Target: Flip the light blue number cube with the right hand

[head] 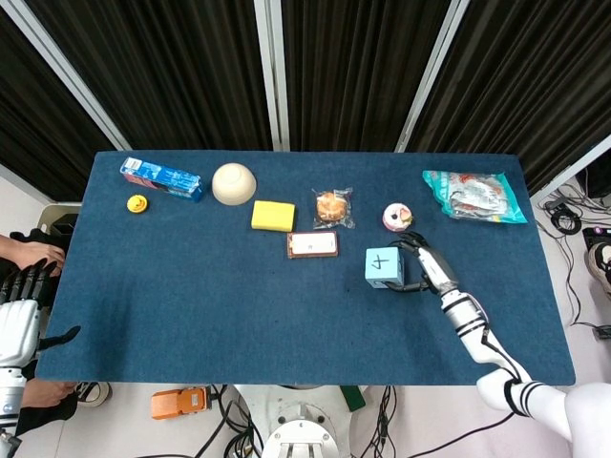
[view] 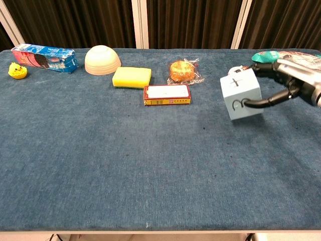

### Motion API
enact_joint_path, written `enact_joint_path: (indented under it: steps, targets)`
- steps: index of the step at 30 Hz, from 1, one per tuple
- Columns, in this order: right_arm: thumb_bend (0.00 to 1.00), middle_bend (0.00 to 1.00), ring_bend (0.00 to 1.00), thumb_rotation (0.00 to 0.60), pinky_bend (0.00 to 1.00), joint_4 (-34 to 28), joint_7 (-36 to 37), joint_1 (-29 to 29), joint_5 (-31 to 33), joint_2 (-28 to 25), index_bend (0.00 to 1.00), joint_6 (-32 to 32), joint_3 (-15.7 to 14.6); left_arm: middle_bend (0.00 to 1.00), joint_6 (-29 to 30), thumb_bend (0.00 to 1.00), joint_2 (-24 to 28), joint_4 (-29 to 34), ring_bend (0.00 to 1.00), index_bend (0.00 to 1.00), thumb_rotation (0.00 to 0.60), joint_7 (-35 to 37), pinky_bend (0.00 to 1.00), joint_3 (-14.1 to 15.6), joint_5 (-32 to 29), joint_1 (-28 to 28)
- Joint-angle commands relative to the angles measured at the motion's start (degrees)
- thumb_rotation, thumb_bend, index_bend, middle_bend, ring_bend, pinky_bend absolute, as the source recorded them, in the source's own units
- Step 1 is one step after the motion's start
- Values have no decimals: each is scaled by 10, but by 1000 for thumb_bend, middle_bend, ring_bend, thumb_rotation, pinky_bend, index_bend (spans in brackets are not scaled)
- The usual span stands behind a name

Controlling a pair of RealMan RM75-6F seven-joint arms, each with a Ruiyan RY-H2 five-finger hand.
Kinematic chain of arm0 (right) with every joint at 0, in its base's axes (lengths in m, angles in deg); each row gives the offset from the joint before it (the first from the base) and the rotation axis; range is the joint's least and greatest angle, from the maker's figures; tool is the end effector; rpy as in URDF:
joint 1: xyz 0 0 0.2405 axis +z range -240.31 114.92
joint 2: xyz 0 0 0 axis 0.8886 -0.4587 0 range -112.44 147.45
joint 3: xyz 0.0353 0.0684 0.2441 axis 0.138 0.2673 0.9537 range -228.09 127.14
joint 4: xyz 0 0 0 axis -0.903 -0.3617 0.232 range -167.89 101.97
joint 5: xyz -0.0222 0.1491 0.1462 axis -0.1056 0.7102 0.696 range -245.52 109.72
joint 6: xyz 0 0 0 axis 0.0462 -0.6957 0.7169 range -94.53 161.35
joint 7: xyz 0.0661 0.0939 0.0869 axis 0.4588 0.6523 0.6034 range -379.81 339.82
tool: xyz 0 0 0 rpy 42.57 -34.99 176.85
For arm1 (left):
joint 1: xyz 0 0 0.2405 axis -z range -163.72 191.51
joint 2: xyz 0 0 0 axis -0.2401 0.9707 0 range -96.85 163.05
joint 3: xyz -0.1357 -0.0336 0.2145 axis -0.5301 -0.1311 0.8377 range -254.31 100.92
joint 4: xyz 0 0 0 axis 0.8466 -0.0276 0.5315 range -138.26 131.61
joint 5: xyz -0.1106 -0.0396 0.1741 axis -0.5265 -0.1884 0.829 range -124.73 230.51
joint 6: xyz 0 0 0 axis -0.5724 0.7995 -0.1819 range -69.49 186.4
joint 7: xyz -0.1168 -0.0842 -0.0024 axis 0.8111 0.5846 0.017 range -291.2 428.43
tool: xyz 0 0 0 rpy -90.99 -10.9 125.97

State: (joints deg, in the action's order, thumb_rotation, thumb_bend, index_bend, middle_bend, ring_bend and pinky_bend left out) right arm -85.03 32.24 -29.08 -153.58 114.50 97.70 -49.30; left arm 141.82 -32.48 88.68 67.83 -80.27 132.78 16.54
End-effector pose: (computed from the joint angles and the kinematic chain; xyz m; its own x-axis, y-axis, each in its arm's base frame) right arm -0.2615 -0.3342 -0.0167 -0.2384 -0.3822 0.8928 -0.9344 -0.1603 -0.3181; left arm -0.3314 0.1702 0.1548 0.3767 0.0369 0.9256 0.9165 0.1301 -0.3782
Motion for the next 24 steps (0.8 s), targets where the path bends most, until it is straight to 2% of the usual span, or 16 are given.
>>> enact_joint_path:
  steps: [1, 5, 8, 12, 15, 18, 21, 24]
  targets:
    - [372, 428, 132, 600, 18, 59, 46, -9, -30, 43, 452, 12, -11, 0, 0, 59, 1, 2, 0, 0, 600, -1, 0, 0, -1, 0]
    - [311, 332, 57, 592, 0, 82, 50, -10, -41, 51, 316, 17, -17, 0, 0, 60, 3, 3, 0, 0, 600, -2, 0, 0, -2, 0]
    - [302, 254, 4, 584, 0, 85, 39, -13, -46, 49, 200, 21, -21, 0, 1, 60, 3, 3, 0, 0, 600, -2, 0, 0, -1, 1]
    - [274, 128, 0, 566, 0, 76, 14, -24, -52, 39, 25, 37, -26, 0, 2, 59, 4, 2, 0, 0, 600, -1, 0, -1, -1, 0]
    - [255, 61, 0, 563, 0, 58, -11, -34, -56, 21, 0, 51, -31, 0, 2, 59, 5, 2, 0, 0, 600, 0, 0, -1, -1, 1]
    - [239, 37, 0, 562, 0, 25, -48, -46, -60, -11, 0, 70, -34, 0, 2, 59, 8, 3, 0, 0, 600, 0, 0, -1, 0, 1]
    - [237, 33, 0, 561, 0, -39, -121, -65, -51, -69, 0, 98, -26, 0, 1, 59, 11, 5, 0, 0, 600, -2, 0, -1, -1, 2]
    - [236, 33, 0, 561, 0, -147, -246, -91, -26, -151, 0, 117, -17, 0, 1, 59, 10, 3, 0, 0, 600, -4, 0, -1, -1, 2]
